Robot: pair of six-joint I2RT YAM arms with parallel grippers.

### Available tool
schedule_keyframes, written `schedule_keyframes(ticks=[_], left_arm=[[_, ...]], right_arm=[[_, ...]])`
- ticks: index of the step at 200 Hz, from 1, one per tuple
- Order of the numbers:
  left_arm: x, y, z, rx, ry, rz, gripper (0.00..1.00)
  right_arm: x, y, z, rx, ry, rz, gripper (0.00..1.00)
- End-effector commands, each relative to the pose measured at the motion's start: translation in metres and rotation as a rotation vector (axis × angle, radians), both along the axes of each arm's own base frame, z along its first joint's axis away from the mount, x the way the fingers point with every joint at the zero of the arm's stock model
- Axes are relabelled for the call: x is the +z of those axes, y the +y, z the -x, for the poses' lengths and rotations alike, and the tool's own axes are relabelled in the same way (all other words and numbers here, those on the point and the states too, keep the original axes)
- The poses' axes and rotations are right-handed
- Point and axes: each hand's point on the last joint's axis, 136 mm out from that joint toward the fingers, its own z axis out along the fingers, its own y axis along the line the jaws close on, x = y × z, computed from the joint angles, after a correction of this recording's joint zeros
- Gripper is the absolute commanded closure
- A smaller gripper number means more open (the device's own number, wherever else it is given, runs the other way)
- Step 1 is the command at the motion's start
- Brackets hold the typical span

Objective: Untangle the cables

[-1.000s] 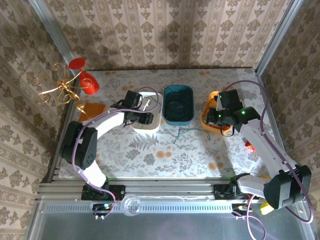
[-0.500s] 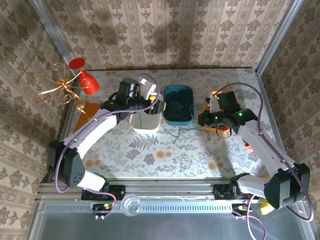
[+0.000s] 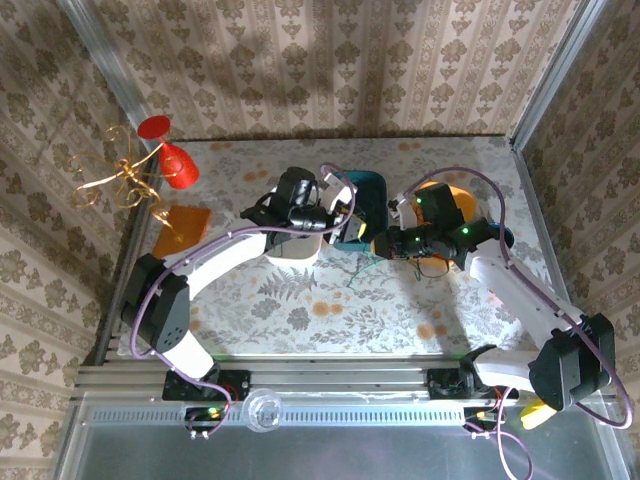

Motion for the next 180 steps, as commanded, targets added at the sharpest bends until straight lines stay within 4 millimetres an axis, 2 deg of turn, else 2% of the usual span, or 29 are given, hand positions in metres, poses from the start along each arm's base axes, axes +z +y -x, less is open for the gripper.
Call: schedule_keyframes(ticks=[1, 15, 44, 70, 95, 111, 124, 133, 139, 150, 161, 170, 180], left_arm=[[0.008, -0.008, -0.009, 0.027, -0.005, 0.062, 1.00], [0.006, -0.002, -0.018, 0.084, -0.024, 0.038, 1.00], [0.012, 0.023, -0.043, 0.250, -0.068, 0.034, 1.00], [0.039, 0.054, -0.061, 0.380, -0.082, 0.154, 1.00], [0.060, 0.080, -0.068, 0.449, -0.078, 0.245, 1.00], [0.062, 0.093, -0.070, 0.482, -0.073, 0.254, 1.00], [0.060, 0.104, -0.073, 0.521, -0.072, 0.242, 1.00], [0.057, 0.112, -0.076, 0.559, -0.080, 0.222, 1.00], [0.054, 0.119, -0.079, 0.592, -0.084, 0.205, 1.00], [0.049, 0.138, -0.086, 0.677, -0.082, 0.178, 1.00], [0.043, 0.159, -0.092, 0.777, -0.079, 0.162, 1.00], [0.039, 0.186, -0.100, 0.880, -0.075, 0.156, 1.00], [0.033, 0.203, -0.104, 0.943, -0.063, 0.149, 1.00]], right_arm=[[0.009, 0.006, -0.004, 0.008, -0.031, -0.005, 1.00], [0.006, -0.002, -0.010, -0.039, -0.043, 0.030, 1.00], [-0.016, -0.031, -0.017, -0.174, -0.021, 0.181, 1.00], [-0.046, -0.061, -0.016, -0.281, 0.059, 0.351, 1.00], [-0.060, -0.080, -0.016, -0.373, 0.097, 0.433, 1.00], [-0.060, -0.081, -0.019, -0.395, 0.097, 0.420, 1.00], [-0.052, -0.064, -0.024, -0.349, 0.075, 0.341, 1.00], [-0.043, -0.047, -0.027, -0.293, 0.051, 0.263, 0.88], [-0.034, -0.038, -0.028, -0.270, 0.032, 0.216, 0.73], [-0.022, -0.030, -0.028, -0.247, 0.000, 0.164, 0.56], [-0.008, -0.029, -0.035, -0.267, -0.061, 0.132, 0.49], [-0.004, -0.034, -0.037, -0.289, -0.091, 0.142, 0.47], [-0.001, -0.038, -0.038, -0.296, -0.115, 0.160, 0.47]])
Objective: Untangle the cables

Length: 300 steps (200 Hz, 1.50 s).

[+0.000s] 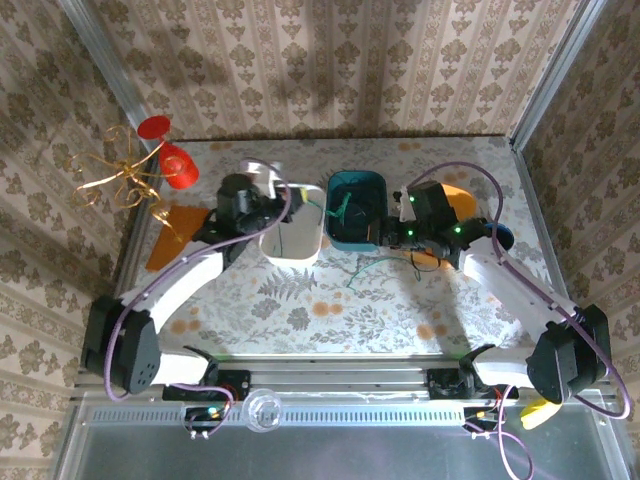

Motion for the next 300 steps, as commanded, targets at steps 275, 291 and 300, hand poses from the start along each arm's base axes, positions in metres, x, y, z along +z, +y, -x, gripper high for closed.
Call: schedule_keyframes(ticks=[275, 291, 300], left_arm=[[-0.132, 0.104, -0.049, 0.438, 0.449, -0.248, 0.24], [-0.135, 0.104, -0.059, 0.449, 0.448, -0.239, 0.26], [-0.139, 0.105, -0.065, 0.458, 0.455, -0.242, 0.27]], right_arm=[[-0.067, 0.015, 0.047, 0.258, 0.177, 0.338, 0.46], [-0.066, 0.014, 0.048, 0.257, 0.178, 0.346, 0.47], [-0.065, 0.013, 0.048, 0.256, 0.181, 0.348, 0.47]])
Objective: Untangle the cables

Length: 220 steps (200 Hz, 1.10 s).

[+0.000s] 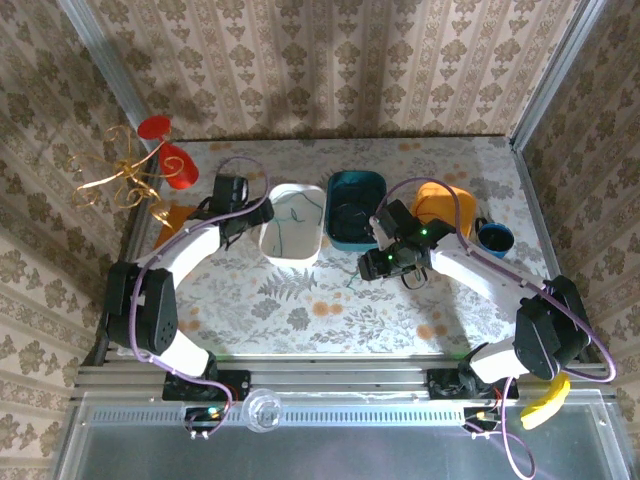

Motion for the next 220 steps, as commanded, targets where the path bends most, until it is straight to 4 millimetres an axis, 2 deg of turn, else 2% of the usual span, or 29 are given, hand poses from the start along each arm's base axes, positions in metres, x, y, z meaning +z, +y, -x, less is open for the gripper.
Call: schedule_keyframes(ticks=[1, 32, 53, 78, 107, 175, 209, 212, 220], left_arm=[[0.006, -0.011, -0.019, 0.033, -0.032, 0.088, 0.28], [-0.003, -0.007, -0.040, 0.094, -0.046, 0.160, 0.34], [-0.013, -0.002, -0.045, 0.147, -0.037, 0.217, 0.39], [-0.021, -0.003, -0.045, 0.161, -0.033, 0.247, 0.41], [-0.027, -0.003, -0.044, 0.188, -0.033, 0.281, 0.52], [-0.042, -0.012, -0.033, 0.178, 0.011, 0.259, 0.53], [-0.051, -0.010, -0.029, 0.206, 0.021, 0.262, 0.53], [-0.051, -0.009, -0.028, 0.209, 0.020, 0.262, 0.54], [-0.053, -0.009, -0.028, 0.212, 0.022, 0.263, 0.56]], right_arm=[[0.007, -0.004, -0.002, 0.009, -0.013, 0.037, 0.47], [0.008, -0.009, 0.002, 0.000, -0.013, 0.046, 0.48], [0.007, -0.013, 0.006, -0.004, -0.009, 0.057, 0.48], [0.003, -0.016, 0.008, -0.008, 0.001, 0.070, 0.48], [0.003, -0.016, 0.008, -0.005, -0.002, 0.072, 0.48], [0.000, -0.019, 0.008, -0.007, -0.005, 0.089, 0.48], [-0.002, -0.023, 0.009, -0.007, -0.005, 0.107, 0.49], [0.005, -0.023, 0.009, -0.009, -0.027, 0.093, 0.49], [0.007, -0.023, 0.009, -0.009, -0.031, 0.090, 0.49]])
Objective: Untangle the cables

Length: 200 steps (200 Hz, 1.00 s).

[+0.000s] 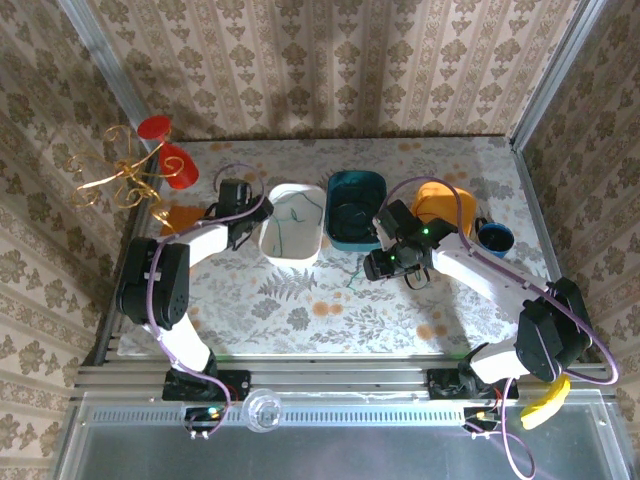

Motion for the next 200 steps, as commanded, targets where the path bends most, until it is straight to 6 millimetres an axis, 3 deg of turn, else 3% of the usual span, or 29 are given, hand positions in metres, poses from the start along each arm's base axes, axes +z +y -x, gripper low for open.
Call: schedule_keyframes(ticks=[1, 14, 40, 55, 119, 165, 200], left_arm=[[-0.015, 0.004, 0.004, 0.038, 0.026, 0.003, 0.56], [-0.017, 0.004, 0.005, 0.039, 0.033, -0.002, 0.61], [-0.018, 0.006, 0.004, 0.043, 0.031, -0.016, 0.82], [-0.017, 0.006, 0.002, 0.038, 0.030, -0.022, 0.89], [0.002, -0.006, 0.001, -0.028, 0.003, -0.089, 0.97], [0.028, -0.008, 0.003, -0.108, 0.022, -0.274, 1.00], [0.034, -0.009, 0.007, -0.199, 0.086, -0.361, 1.00]], right_arm=[[0.006, -0.009, 0.007, 0.014, -0.024, 0.028, 0.49], [0.006, -0.009, 0.006, 0.012, -0.026, 0.028, 0.48], [0.007, -0.009, 0.006, 0.010, -0.027, 0.028, 0.49], [0.007, -0.010, 0.006, 0.009, -0.027, 0.028, 0.49], [0.005, -0.008, 0.008, 0.003, -0.019, 0.015, 0.49], [0.005, -0.006, 0.009, 0.008, -0.016, 0.006, 0.49], [0.004, -0.007, 0.009, 0.012, -0.013, 0.010, 0.49]])
